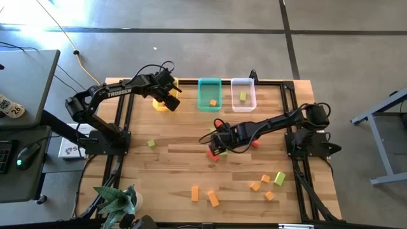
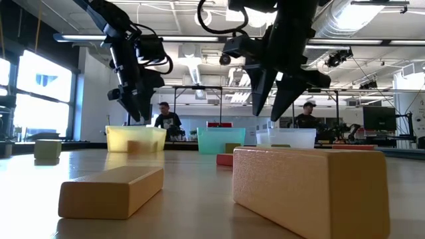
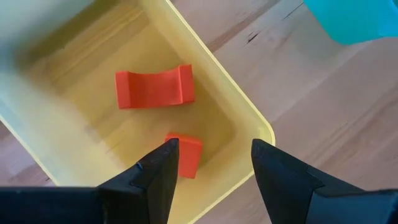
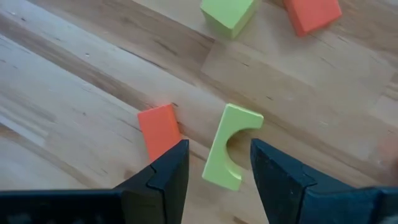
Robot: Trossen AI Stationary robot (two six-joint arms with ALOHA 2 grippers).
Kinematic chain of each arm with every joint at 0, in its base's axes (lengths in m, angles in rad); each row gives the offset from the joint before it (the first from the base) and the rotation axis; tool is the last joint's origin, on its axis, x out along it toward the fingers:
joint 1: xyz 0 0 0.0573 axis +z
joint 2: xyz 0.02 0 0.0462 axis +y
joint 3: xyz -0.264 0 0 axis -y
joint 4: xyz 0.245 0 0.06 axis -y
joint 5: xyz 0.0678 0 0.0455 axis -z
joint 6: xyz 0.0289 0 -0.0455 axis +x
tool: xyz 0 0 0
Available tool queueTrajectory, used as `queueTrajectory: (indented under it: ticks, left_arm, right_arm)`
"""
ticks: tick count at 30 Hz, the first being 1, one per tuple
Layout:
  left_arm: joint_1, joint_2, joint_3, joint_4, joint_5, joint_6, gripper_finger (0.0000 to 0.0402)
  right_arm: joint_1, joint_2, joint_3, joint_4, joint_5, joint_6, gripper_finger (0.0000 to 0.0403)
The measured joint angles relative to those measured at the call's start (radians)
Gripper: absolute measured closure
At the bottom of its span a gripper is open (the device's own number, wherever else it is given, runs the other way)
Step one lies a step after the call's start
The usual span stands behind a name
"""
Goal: Sort & place blocks by color
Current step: Put the green block into the transparent bin
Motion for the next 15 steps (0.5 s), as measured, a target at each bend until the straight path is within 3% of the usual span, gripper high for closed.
queueTrajectory:
  ticks: [15]
  left_arm:
    - [0.000, 0.000, 0.000, 0.010, 0.000, 0.001, 0.0213]
  right_arm:
    - [0.000, 0.136, -0.001, 0.034, -0.078, 0.006, 0.0251]
